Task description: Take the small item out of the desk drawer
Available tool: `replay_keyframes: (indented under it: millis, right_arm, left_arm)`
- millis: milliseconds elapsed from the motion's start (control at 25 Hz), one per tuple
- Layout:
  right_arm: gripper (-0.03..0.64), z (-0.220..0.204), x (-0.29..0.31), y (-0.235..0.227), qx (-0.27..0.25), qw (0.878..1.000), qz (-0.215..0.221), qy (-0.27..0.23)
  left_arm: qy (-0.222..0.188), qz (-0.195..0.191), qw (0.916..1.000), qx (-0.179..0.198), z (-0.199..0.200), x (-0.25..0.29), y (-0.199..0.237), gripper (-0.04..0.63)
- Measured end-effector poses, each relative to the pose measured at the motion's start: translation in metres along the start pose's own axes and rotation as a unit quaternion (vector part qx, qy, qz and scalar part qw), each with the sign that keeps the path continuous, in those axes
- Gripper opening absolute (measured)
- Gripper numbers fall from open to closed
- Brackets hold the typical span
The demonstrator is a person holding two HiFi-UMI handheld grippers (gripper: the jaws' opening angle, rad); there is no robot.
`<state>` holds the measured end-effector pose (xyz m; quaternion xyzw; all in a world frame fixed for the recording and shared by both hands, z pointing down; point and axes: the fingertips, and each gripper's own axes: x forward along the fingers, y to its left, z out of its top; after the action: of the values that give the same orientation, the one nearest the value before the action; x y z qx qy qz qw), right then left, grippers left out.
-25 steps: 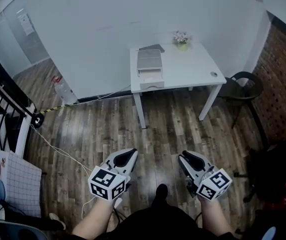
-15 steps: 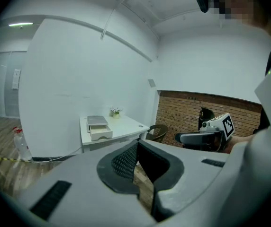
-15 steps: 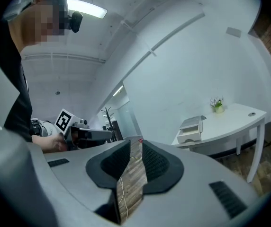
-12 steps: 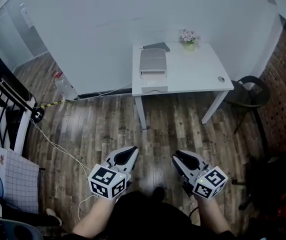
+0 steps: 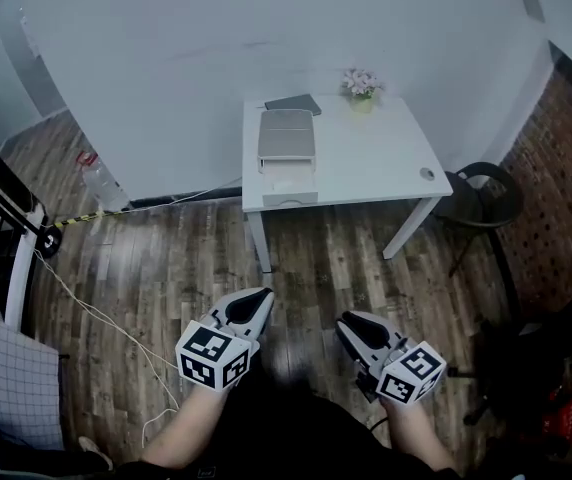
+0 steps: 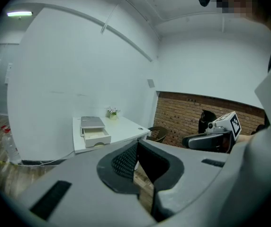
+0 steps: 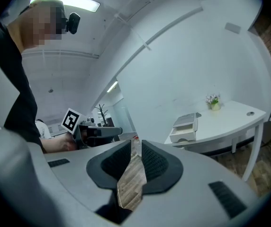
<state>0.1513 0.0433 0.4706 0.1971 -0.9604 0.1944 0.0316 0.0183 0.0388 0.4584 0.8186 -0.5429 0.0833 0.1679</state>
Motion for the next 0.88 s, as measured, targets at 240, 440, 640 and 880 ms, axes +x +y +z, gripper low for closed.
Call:
replay_keyframes:
  millis: [240, 440, 640, 880]
  right_arm:
    - [0.064, 0.024, 0.061, -0.057, 0.008, 0.999, -0.048, -0.007]
    - [0.055, 0.048, 0.135, -0.097, 0.018, 0.996, -0.089, -0.017]
    - [0.038, 0.07, 0.229, -0.124, 0.009, 0.992, -0.128, -0.006]
    - [0.021, 0.094, 0.309, -0.129, -0.005, 0.989, -0.147, -0.002]
  left_arm:
    - [0.02, -0.044, 0.9988, 0.013, 0.025, 0.067, 0.066, 0.009]
    - [0.041, -0.082, 0.9953, 0.032, 0.05, 0.119, 0.141, 0.009]
    - [0.059, -0.124, 0.99, 0.031, 0.078, 0.158, 0.226, 0.011]
    - [0.09, -0.162, 0.9823, 0.028, 0.086, 0.191, 0.287, 0.011]
